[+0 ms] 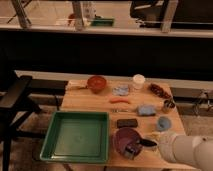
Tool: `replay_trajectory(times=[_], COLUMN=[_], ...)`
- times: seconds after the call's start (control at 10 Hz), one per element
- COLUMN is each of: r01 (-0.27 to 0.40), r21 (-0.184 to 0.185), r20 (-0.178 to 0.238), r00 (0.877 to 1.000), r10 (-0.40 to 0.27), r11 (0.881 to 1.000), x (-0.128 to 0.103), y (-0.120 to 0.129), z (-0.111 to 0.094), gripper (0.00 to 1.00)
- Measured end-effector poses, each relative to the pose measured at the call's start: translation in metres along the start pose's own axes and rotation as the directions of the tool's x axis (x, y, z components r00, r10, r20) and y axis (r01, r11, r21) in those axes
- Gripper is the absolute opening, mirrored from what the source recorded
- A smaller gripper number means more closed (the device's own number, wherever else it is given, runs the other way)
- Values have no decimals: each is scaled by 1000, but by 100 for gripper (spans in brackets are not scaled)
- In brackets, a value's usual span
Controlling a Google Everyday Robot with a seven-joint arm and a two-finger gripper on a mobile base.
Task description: Wipe purple bowl with brush
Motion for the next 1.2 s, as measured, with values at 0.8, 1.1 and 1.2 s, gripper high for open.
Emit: replay_trajectory(times=[0.8, 1.1, 1.2], r01=[67, 92, 93], r21=[45, 44, 45], r20=[-55, -54, -52], r00=[996, 995, 995], r10=[-65, -89, -91], r11=[997, 995, 995], x=[-1, -6, -7], y=[-37, -47, -49], z=[12, 23, 25], gripper=[0, 0, 0])
